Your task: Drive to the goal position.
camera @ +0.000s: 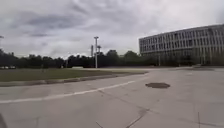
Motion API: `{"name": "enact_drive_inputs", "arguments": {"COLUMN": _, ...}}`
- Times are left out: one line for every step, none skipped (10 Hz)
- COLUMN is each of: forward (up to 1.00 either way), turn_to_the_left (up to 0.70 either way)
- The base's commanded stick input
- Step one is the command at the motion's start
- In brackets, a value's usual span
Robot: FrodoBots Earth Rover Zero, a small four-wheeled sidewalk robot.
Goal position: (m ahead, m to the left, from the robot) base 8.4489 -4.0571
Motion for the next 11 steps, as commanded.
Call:
{"name": "enact_drive_inputs", "arguments": {"forward": 0.70, "turn_to_the_left": -0.30}}
{"name": "enact_drive_inputs", "arguments": {"forward": 0.70, "turn_to_the_left": -0.31}}
{"name": "enact_drive_inputs", "arguments": {"forward": 0.70, "turn_to_the_left": -0.31}}
{"name": "enact_drive_inputs", "arguments": {"forward": 0.70, "turn_to_the_left": -0.31}}
{"name": "enact_drive_inputs", "arguments": {"forward": 0.70, "turn_to_the_left": -0.31}}
{"name": "enact_drive_inputs", "arguments": {"forward": 0.70, "turn_to_the_left": -0.31}}
{"name": "enact_drive_inputs", "arguments": {"forward": 0.70, "turn_to_the_left": -0.31}}
{"name": "enact_drive_inputs", "arguments": {"forward": 0.70, "turn_to_the_left": -0.31}}
{"name": "enact_drive_inputs", "arguments": {"forward": 0.70, "turn_to_the_left": -0.30}}
{"name": "enact_drive_inputs", "arguments": {"forward": 0.70, "turn_to_the_left": -0.24}}
{"name": "enact_drive_inputs", "arguments": {"forward": 0.70, "turn_to_the_left": -0.12}}
